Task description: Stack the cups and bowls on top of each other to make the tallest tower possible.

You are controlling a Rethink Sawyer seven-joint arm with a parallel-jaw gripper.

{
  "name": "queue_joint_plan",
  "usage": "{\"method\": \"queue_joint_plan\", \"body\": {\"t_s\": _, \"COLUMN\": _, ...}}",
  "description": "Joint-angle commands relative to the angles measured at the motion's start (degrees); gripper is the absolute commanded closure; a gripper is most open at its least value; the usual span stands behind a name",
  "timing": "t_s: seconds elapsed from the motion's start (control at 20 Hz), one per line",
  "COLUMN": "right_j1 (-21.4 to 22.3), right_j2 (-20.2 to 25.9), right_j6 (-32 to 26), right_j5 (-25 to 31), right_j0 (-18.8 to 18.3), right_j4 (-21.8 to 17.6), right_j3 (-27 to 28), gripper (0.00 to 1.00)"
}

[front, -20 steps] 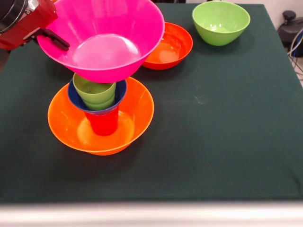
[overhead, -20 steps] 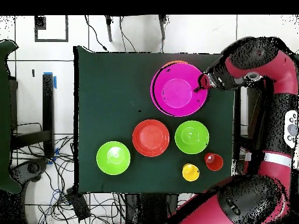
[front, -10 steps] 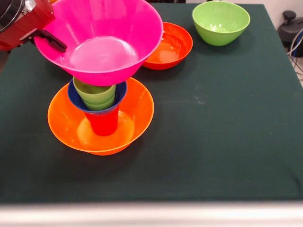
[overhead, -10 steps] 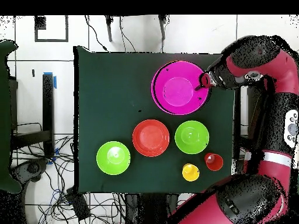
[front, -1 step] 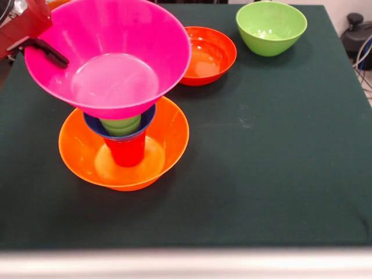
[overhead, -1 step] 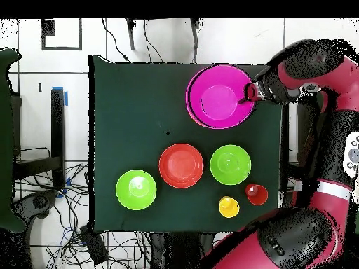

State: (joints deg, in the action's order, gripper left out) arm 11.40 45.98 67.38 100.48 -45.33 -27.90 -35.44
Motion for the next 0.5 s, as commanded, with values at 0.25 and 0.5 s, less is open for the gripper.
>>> {"method": "queue_joint_plan", "body": {"t_s": 0.25, "right_j1": -0.6, "right_j2": 1.0, "right_j6": -19.6, "right_j5": 2.2, "right_j0": 2.8, "right_j4": -4.0, "right_j3": 2.6, "gripper": 1.0}}
{"method": "queue_joint_plan", "body": {"t_s": 0.5, "right_j1": -0.1, "right_j2": -0.1, "right_j6": -17.7, "right_j5": 0.4, "right_j0": 2.0, "right_j4": -2.9, "right_j3": -0.8, "gripper": 1.0}}
